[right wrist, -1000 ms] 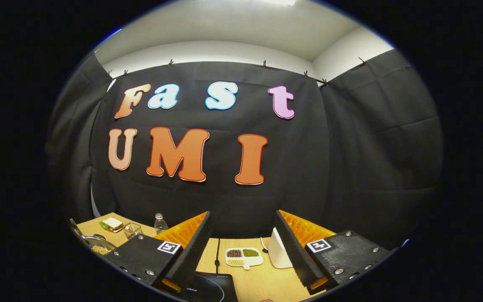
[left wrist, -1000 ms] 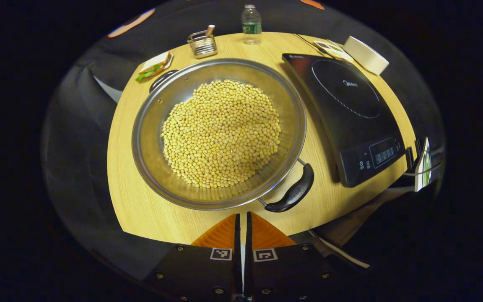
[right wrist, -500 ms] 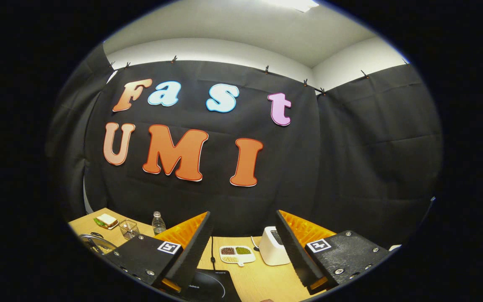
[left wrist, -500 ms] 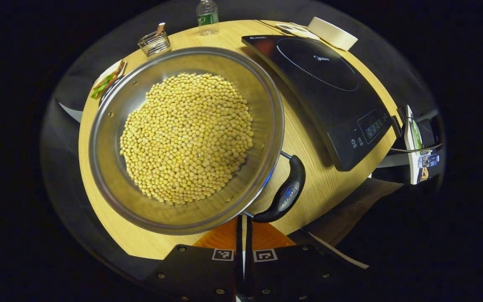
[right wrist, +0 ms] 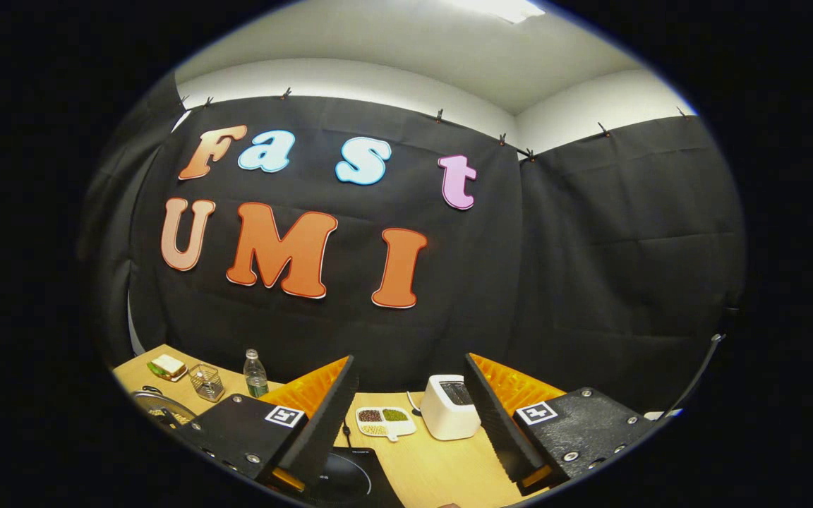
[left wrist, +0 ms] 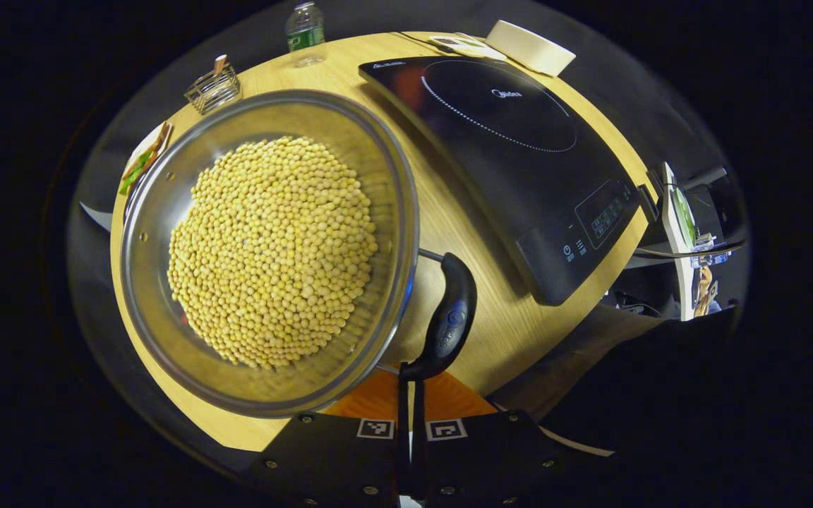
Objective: First push the handle of the pot to place it horizontally, then grasp the pot with both hands and set it on the induction cooktop.
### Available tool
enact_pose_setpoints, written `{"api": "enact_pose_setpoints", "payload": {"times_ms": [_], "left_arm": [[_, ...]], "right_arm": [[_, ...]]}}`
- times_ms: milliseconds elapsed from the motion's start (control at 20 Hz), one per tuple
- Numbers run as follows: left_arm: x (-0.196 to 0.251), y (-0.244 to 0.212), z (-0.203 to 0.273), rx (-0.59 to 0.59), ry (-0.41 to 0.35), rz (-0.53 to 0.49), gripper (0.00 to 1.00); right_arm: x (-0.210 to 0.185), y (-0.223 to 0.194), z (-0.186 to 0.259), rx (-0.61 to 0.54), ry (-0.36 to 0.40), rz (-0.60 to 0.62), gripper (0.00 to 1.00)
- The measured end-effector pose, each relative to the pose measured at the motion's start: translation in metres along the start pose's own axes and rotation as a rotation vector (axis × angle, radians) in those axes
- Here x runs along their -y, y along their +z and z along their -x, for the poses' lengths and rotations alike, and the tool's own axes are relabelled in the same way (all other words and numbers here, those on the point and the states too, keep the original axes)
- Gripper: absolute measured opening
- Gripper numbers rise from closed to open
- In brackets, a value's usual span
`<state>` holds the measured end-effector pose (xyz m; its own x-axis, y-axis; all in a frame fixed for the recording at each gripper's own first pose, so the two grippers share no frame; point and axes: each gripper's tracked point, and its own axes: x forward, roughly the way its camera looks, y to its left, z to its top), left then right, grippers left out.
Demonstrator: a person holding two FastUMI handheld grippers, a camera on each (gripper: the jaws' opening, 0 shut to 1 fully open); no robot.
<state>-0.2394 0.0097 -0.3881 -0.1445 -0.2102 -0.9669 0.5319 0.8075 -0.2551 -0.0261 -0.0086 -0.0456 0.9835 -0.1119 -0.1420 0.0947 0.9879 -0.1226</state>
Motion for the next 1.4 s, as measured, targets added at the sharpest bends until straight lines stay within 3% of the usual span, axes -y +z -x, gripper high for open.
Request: {"api": "enact_pose_setpoints", "payload": {"times_ms": [500, 700, 800, 900, 950, 1400], "left_arm": [[0.001, 0.044, 0.005, 0.065, 0.015, -0.029, 0.02], [0.001, 0.068, 0.008, 0.111, -0.038, 0.090, 0.01], [0.003, 0.079, 0.012, 0.127, -0.062, 0.149, 0.01], [-0.001, 0.090, 0.013, 0.144, -0.062, 0.163, 0.01], [-0.002, 0.096, 0.015, 0.156, -0.056, 0.163, 0.01], [-0.006, 0.131, 0.019, 0.239, -0.058, 0.240, 0.02]], "right_arm": [[0.032, -0.005, 0.000, -0.007, -0.054, 0.001, 0.93], [0.040, -0.015, 0.001, -0.029, -0.069, -0.002, 0.97], [0.043, -0.019, 0.002, -0.038, -0.074, -0.006, 0.94], [0.042, -0.022, 0.001, -0.045, -0.073, -0.010, 0.97], [0.042, -0.023, -0.001, -0.046, -0.071, -0.009, 0.94], [0.035, -0.031, -0.001, -0.061, -0.064, -0.006, 0.94]]}}
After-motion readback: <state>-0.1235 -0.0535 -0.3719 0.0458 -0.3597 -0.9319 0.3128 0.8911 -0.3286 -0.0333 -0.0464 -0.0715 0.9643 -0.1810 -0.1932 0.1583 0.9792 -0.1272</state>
